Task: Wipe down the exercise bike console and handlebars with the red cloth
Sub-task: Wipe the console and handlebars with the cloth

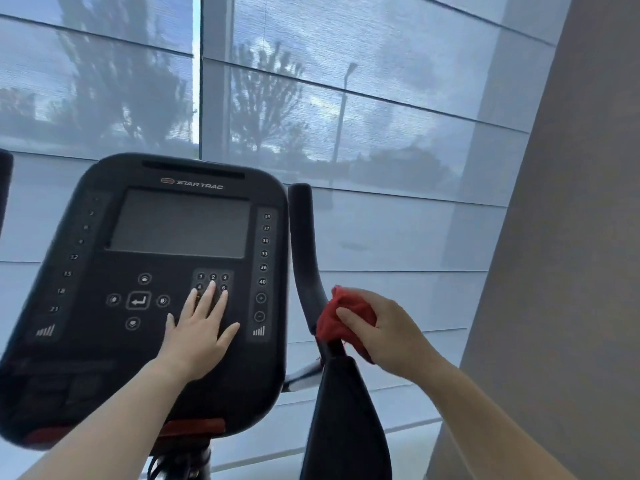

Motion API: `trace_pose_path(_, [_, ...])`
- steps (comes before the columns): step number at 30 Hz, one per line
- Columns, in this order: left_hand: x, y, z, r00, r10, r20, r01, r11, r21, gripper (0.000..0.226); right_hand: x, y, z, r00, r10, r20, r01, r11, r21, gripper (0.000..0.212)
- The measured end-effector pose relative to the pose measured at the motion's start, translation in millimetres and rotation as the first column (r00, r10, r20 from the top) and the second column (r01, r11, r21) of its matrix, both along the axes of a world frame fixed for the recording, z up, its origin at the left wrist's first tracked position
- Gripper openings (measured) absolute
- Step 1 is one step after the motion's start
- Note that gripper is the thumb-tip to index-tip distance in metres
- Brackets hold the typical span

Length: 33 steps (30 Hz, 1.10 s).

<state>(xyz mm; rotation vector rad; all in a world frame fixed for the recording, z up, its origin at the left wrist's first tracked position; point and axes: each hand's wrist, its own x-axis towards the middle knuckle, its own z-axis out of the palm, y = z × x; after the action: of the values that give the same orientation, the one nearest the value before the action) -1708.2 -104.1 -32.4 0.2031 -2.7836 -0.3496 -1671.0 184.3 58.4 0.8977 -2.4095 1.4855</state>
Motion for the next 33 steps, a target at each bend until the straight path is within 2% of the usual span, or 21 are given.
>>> trace_pose_path(5, [0,0,0,1.000,-0.003,0.005,0.003,1.000,0.004,0.065,-27,-29,70,0.972,-0.058,-0.229,0.029,0.991,-0.130,0.020])
trace_pose_path(8, [0,1,-1,1.000,-0.005,0.012,0.005,1.000,0.003,0.065,-50,-53,117,0.906,-0.092,-0.413,0.061,0.994,-0.088,0.029])
trace_pose_path(11, [-2,0,-1,1.000,-0.011,0.023,0.011,1.000,0.008,0.065,-81,-79,143,0.810,-0.077,-0.581,0.174,0.978,0.113,0.042])
trace_pose_path(14, [-3,-2,0,0.999,-0.020,0.043,0.019,1.000,0.019,0.065,-106,-99,134,0.813,0.033,-0.581,0.244,0.887,0.392,0.043])
trace_pose_path(15, [-3,-3,0,0.999,-0.022,0.049,0.021,1.000,0.023,0.065,-113,-104,128,0.795,0.040,-0.606,0.285,0.856,0.431,0.042])
trace_pose_path(19, [-5,-3,0,0.998,-0.029,0.062,0.027,0.999,0.035,0.066,-127,-107,114,0.715,-0.025,-0.699,0.335,0.890,0.310,0.042])
trace_pose_path(23, [-4,-3,0,0.998,-0.037,0.057,0.034,0.999,0.042,0.065,-125,-106,106,0.719,-0.090,-0.689,0.310,0.929,0.203,0.043])
trace_pose_path(26, [-3,-4,2,0.997,-0.042,0.057,0.039,0.998,0.054,0.065,-124,-105,104,0.761,-0.148,-0.631,0.262,0.961,0.091,0.039])
trace_pose_path(30, [-4,-1,2,0.996,-0.046,0.073,0.042,0.998,0.057,0.066,-128,-112,121,0.852,-0.265,-0.452,0.338,0.937,0.087,0.040])
trace_pose_path(33, [-4,-1,0,0.997,-0.041,0.068,0.037,0.998,0.056,0.066,-122,-113,112,0.788,-0.214,-0.578,0.335,0.936,0.110,0.037])
